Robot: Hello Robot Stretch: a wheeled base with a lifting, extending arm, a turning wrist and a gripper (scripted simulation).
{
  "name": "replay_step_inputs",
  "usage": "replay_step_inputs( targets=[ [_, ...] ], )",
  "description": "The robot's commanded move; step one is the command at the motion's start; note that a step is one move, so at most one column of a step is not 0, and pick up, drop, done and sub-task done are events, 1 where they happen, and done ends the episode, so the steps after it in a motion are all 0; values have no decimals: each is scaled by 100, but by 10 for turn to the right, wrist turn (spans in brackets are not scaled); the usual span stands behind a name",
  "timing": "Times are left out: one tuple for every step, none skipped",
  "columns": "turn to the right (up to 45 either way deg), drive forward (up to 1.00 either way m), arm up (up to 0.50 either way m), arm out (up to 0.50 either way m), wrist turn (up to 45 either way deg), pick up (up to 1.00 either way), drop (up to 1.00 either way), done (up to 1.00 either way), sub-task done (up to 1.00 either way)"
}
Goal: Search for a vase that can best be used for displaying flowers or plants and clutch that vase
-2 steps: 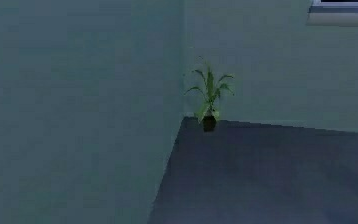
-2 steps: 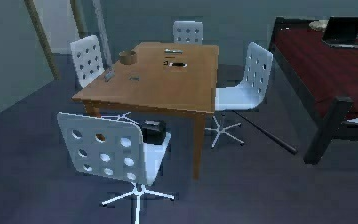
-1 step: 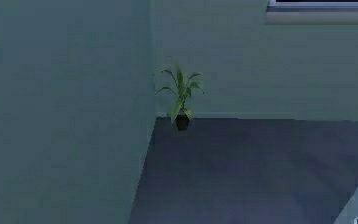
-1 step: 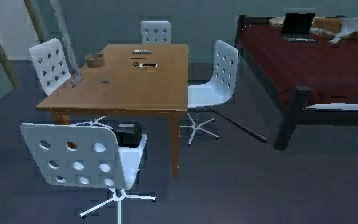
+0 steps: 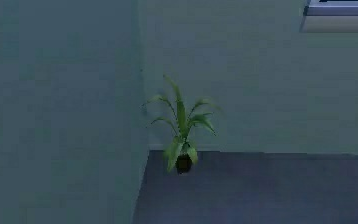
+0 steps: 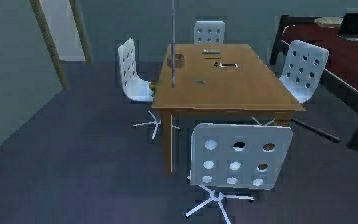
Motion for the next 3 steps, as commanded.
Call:
replay_step_inputs(
  targets=[
    [450, 0, 0, 0, 0, 0, 0, 0, 0],
    [120, 0, 0, 0, 0, 0, 0, 0, 0],
    [0, 100, 0, 0, 0, 0, 0, 0, 0]
  ],
)
